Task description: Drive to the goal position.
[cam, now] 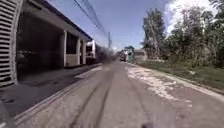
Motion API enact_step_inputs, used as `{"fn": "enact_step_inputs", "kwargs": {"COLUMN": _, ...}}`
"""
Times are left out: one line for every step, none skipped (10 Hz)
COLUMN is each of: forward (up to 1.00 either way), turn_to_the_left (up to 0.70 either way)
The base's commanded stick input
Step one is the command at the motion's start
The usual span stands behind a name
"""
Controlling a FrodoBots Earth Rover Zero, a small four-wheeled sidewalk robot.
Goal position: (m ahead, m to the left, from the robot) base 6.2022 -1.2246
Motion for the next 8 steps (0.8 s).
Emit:
{"fn": "enact_step_inputs", "kwargs": {"forward": 0.99, "turn_to_the_left": -0.21}}
{"fn": "enact_step_inputs", "kwargs": {"forward": 0.99, "turn_to_the_left": 0.00}}
{"fn": "enact_step_inputs", "kwargs": {"forward": 0.99, "turn_to_the_left": 0.00}}
{"fn": "enact_step_inputs", "kwargs": {"forward": 0.99, "turn_to_the_left": 0.00}}
{"fn": "enact_step_inputs", "kwargs": {"forward": 0.99, "turn_to_the_left": 0.00}}
{"fn": "enact_step_inputs", "kwargs": {"forward": 0.99, "turn_to_the_left": 0.00}}
{"fn": "enact_step_inputs", "kwargs": {"forward": 0.99, "turn_to_the_left": 0.00}}
{"fn": "enact_step_inputs", "kwargs": {"forward": 0.99, "turn_to_the_left": 0.00}}
